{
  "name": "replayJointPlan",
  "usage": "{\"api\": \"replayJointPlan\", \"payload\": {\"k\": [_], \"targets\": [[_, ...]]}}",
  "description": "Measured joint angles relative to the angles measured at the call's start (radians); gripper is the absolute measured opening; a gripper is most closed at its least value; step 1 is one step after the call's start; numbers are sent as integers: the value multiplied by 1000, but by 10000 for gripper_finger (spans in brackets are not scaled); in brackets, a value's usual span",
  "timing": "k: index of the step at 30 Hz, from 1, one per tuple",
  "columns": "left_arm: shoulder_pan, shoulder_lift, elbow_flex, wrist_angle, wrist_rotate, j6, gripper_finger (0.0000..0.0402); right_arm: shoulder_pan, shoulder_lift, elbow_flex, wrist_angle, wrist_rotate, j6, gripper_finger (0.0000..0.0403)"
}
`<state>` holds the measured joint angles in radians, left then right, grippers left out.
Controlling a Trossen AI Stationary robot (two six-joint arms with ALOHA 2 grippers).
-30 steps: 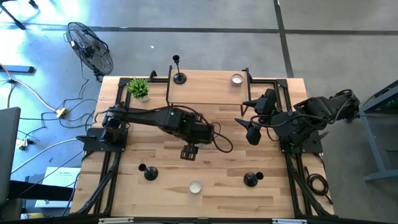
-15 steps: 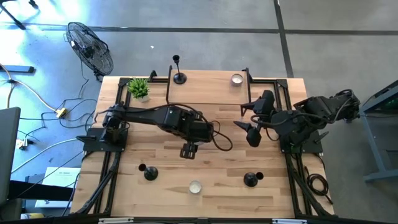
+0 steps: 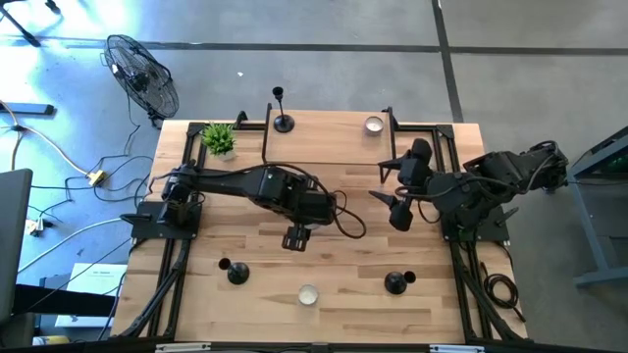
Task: Pick & Place candle stick holders
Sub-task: Put the blue patterned scented candle on the shelf
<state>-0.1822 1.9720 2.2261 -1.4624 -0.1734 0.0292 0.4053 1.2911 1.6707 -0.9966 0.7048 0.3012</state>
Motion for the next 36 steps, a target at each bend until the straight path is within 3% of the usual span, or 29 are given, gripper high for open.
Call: {"api": "replayJointPlan", "payload": {"k": [9, 14, 24, 29, 36], "targets": [[0, 0, 0, 0, -1, 0, 280, 0, 0, 0, 76, 36, -148, 312], [0, 0, 0, 0, -2, -1, 280, 0, 0, 0, 90, 36, -153, 312], [0, 0, 0, 1, -2, -8, 280, -104, 10, 0, 74, -215, -99, 312], [0, 0, 2, 0, -6, -8, 280, -130, 26, 0, 71, -262, -124, 312], [0, 1, 96, -4, -50, -6, 280, -151, 40, 0, 70, -269, -192, 312]]}}
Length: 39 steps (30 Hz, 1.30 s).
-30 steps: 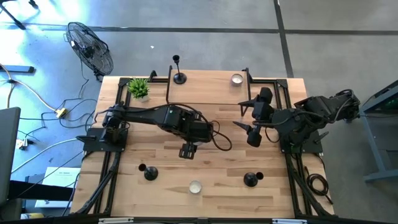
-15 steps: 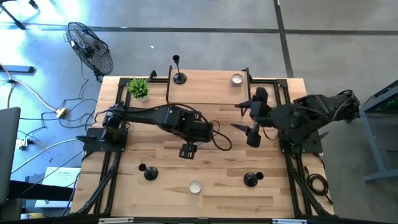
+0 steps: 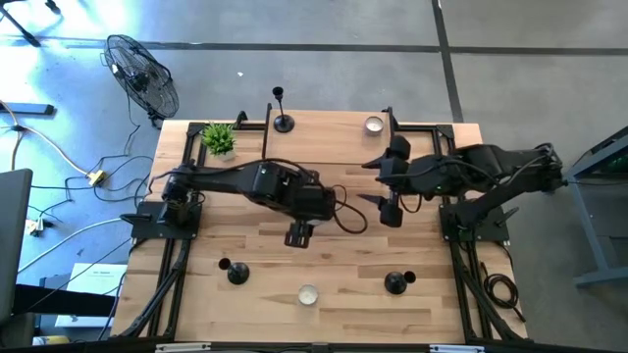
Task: Pick & Place candle stick holders
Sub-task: Put the blue patterned scented candle on the shelf, then put the right candle holder on the shelf
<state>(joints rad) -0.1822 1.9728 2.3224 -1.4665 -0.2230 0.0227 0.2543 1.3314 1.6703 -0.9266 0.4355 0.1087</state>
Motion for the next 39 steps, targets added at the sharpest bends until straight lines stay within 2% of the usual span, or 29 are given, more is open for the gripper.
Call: {"api": "replayJointPlan", "payload": {"k": [2, 7, 10, 15, 21, 26, 28, 32, 39], "targets": [[0, -1, 35, 4, -16, 0, 279, -1, 0, 0, -5, 0, -5, 312], [14, -41, 35, 35, -22, -17, 275, -1, 2, 0, -48, 30, -37, 312], [23, -66, 31, 34, -23, -35, 213, -1, 7, 0, -82, 40, -71, 312], [41, -67, 34, 60, -19, -35, 163, -1, 28, 0, -156, 78, -115, 312], [59, -67, 34, 59, 55, -30, 72, 1, 47, 0, -203, 71, -109, 312], [59, -67, 34, 59, 6, -27, 12, 14, 49, 0, -218, 68, -90, 312], [59, -67, 34, 58, 4, -27, 3, 17, 49, 0, -225, 71, -84, 312], [59, -67, 34, 57, 3, -27, 9, 21, 49, 0, -248, 78, -80, 312], [58, -67, 34, 38, -5, -27, 12, 21, 48, 0, -342, 143, -5, 311]]}}
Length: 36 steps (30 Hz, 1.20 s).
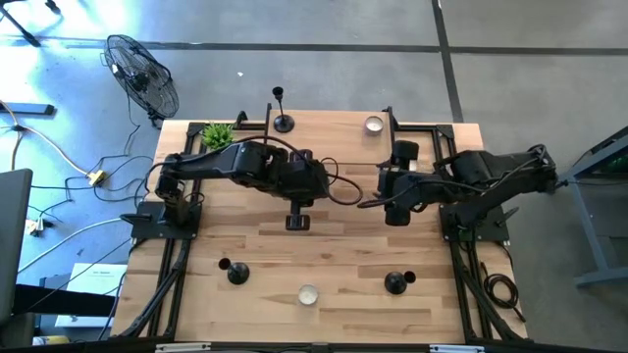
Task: Pick & Place candle stick holders
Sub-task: Put the right candle holder on the shelf
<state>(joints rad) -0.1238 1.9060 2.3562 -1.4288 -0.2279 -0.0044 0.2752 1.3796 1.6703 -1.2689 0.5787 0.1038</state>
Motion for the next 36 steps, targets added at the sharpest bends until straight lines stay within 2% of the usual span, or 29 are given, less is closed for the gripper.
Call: {"api": "replayJointPlan", "payload": {"k": [6, 9, 12, 18, 21, 26, 36], "targets": [[0, 0, 0, -40, 5, -14, 12, 0, 0, 0, -10, -5, 80, 311], [0, 0, 0, -41, -29, 14, 12, 0, 0, 0, -20, -17, 138, 311], [0, 0, 0, -40, -74, 79, 12, 0, 0, 0, -48, -45, 203, 311], [0, 0, 0, -30, -84, 190, 12, 0, 0, 0, -97, -97, 330, 311], [0, 0, 0, -12, -138, 174, 12, 1, 0, 0, -97, -108, 368, 311], [0, 0, 0, -11, -341, 189, 12, 1, 0, 0, -94, -118, 383, 311], [-8, 0, 0, -9, -416, 300, 12, 1, 0, 0, -92, -99, 405, 311]]}}
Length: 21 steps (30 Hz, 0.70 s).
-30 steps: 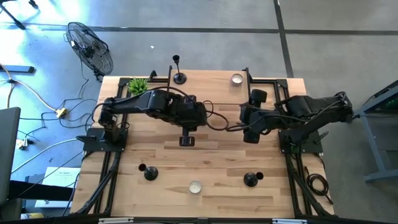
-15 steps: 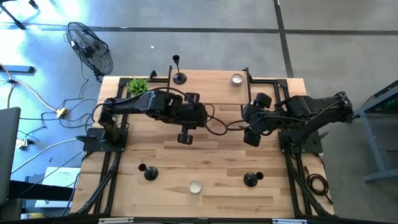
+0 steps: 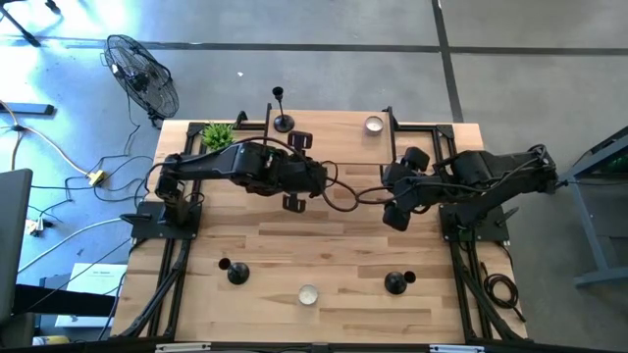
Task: Pick & Place candle stick holders
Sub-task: Put the right candle holder on the shelf
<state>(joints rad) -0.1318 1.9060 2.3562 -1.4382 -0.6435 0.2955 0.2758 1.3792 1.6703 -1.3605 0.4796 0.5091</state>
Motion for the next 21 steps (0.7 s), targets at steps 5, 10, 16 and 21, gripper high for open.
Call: {"api": "replayJointPlan", "payload": {"k": [5, 10, 16, 21], "targets": [[8, 0, 0, 25, 65, -5, 12, 0, 0, 0, 0, 13, -14, 311], [38, 0, 0, 23, 210, -11, 35, 0, 0, 0, 0, 19, -15, 311], [81, 0, 0, 23, 377, -12, 104, 0, 0, 0, 0, 19, -12, 311], [108, 0, 0, 6, 468, -17, 178, 0, 0, 0, 0, 19, -7, 311]]}}
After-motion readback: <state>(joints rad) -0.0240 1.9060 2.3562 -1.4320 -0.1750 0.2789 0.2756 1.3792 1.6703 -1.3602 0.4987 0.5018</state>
